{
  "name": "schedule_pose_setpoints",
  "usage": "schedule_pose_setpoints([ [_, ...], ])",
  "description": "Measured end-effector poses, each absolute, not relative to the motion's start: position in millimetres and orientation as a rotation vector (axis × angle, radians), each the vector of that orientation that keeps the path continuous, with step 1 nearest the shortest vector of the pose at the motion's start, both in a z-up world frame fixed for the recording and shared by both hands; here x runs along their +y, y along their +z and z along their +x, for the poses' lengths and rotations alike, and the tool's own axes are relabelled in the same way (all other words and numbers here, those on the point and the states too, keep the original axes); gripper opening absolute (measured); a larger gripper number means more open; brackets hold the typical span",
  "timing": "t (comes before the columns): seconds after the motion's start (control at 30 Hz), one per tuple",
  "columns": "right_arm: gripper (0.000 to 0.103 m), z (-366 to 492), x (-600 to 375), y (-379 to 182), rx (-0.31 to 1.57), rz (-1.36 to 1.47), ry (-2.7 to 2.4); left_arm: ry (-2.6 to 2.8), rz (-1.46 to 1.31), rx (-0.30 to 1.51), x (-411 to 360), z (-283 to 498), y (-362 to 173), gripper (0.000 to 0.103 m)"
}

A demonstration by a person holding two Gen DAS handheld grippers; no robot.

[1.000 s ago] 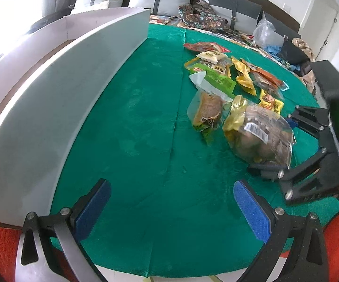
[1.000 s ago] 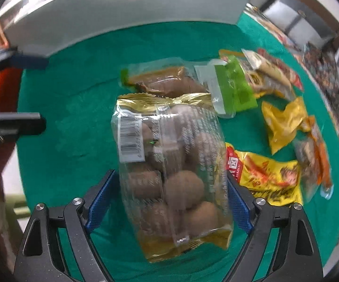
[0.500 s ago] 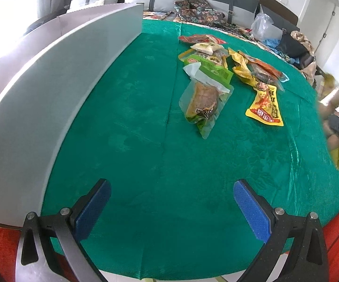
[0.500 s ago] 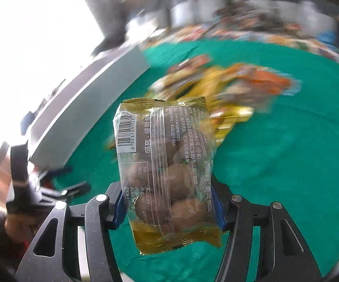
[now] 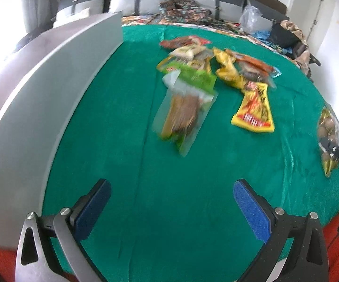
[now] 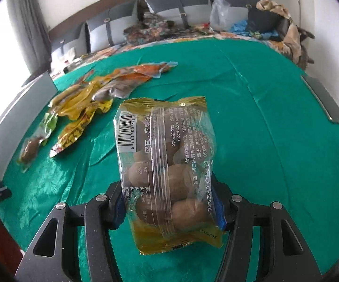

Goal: Organize snacks
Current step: 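Grasp the green-labelled meat pouch with the left tool while the right tool holds the egg bag, then carry the meat pouch and egg bag over the white box with both tools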

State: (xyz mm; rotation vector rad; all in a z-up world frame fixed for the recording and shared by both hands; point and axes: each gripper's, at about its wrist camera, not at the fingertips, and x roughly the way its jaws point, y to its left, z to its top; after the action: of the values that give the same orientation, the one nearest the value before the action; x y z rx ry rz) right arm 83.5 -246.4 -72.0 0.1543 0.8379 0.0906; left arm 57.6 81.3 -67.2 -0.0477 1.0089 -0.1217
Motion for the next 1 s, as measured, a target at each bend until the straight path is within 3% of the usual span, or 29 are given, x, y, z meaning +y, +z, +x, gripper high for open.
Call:
schedule_pose_setpoints([
  [0.43,0.061,68.8,-252.5,-79.6,0.824,0.176,0.116,-0.19,0.261,1.13,43.2,161.5,-87.9,0.102],
  [0.5,0.061,69.4,-255.3,-80.5,0.826,0.187,0.115,-0.228,0.241,1.155,44.5,162.9,-92.8,0.085],
  [0.57,0.061,70.7,-257.3,-82.1,0.83,0.201,0.118,-0.276,0.161,1.163,50.3,163.6,-89.8,0.042],
  [0.73,0.061,72.3,-259.1,-82.8,0.83,0.217,0.121,-0.275,0.062,1.162,59.9,158.9,-85.5,0.03],
  [1.0,0.061,69.7,-267.2,-79.6,0.81,0.267,0.118,-0.279,-0.124,1.108,67.8,121.6,-66.8,0.03],
])
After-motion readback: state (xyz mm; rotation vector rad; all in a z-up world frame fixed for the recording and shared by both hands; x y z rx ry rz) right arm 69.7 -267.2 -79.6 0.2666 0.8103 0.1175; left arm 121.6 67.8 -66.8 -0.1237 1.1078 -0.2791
